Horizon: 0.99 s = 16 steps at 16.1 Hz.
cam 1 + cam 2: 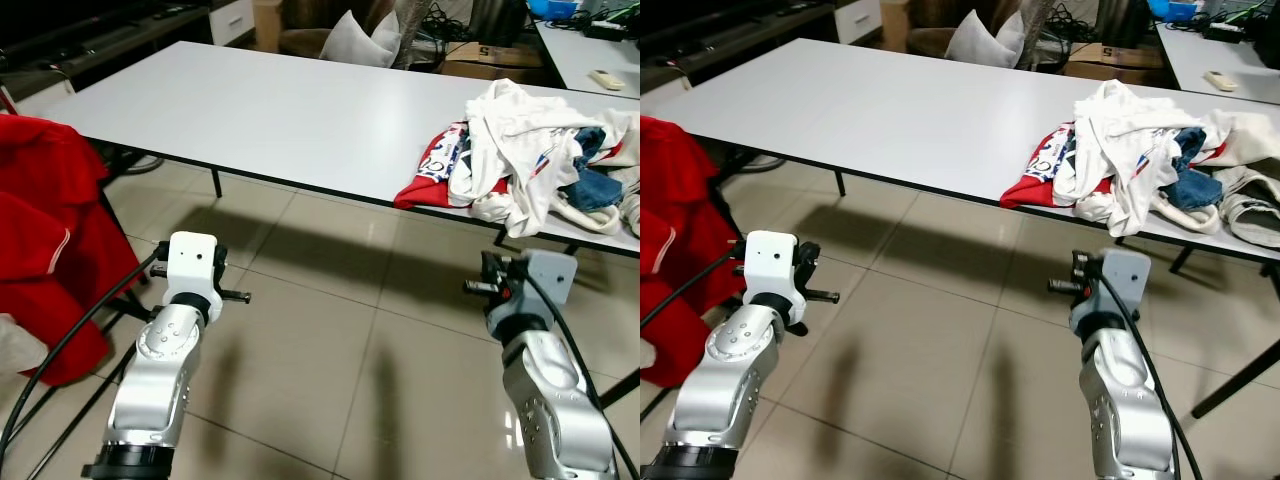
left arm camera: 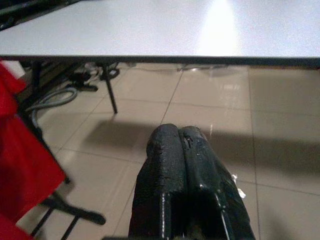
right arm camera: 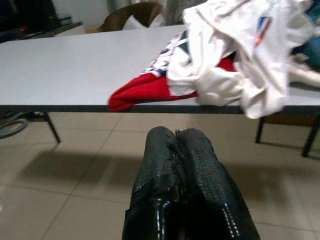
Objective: Hang hanger
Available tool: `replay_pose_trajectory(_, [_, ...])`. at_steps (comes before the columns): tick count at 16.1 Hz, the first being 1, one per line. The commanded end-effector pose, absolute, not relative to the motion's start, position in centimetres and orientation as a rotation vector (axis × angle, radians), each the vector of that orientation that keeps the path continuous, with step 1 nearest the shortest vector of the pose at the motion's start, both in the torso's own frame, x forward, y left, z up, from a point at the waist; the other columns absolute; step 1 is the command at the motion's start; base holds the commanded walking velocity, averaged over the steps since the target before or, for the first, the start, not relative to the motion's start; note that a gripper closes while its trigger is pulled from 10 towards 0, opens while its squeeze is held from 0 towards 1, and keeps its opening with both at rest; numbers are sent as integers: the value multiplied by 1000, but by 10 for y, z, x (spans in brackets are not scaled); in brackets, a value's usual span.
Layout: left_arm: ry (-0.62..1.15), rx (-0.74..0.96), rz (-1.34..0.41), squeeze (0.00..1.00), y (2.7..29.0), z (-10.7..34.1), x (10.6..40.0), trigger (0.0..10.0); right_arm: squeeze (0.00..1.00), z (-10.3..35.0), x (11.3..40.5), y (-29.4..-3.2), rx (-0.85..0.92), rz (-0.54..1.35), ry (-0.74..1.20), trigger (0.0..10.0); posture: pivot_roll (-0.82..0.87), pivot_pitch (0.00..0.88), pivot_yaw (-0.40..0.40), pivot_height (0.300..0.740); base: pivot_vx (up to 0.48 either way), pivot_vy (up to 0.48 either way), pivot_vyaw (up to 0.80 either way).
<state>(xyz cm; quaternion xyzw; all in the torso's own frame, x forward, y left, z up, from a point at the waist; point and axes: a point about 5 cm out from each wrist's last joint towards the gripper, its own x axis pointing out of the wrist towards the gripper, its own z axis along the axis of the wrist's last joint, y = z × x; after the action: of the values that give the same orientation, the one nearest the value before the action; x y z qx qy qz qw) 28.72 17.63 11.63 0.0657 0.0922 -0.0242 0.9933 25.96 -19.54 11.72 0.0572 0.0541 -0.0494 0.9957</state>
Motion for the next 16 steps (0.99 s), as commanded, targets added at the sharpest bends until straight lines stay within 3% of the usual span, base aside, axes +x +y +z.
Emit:
replay_pose_trajectory(1, [204, 128, -65, 0, 177, 119, 291, 10000, 0, 119, 259, -193, 120, -82, 135, 10000, -143, 0, 59, 740, 0, 0, 0])
replay_pose_trajectory(2, [214, 117, -65, 1000, 179, 118, 291, 10000, 1000, 116, 261, -187, 112, -41, 152, 10000, -148, 0, 60, 740, 0, 0, 0])
replay_pose_trajectory(7, [204, 117, -123, 1000, 175, 130, 288, 10000, 1000, 127, 266, -174, 177, 76, 87, 10000, -136, 0, 47, 740, 0, 0, 0])
replay_pose_trajectory(10, [91, 107, -68, 1000, 173, 142, 292, 10000, 1000, 130, 268, -172, 177, 60, 79, 10000, -132, 0, 36, 740, 0, 0, 0])
replay_pose_trajectory(16, [160, 122, -40, 1000, 175, 138, 285, 10000, 1000, 126, 270, -170, 162, 55, 126, 10000, -111, 0, 16, 740, 0, 0, 0])
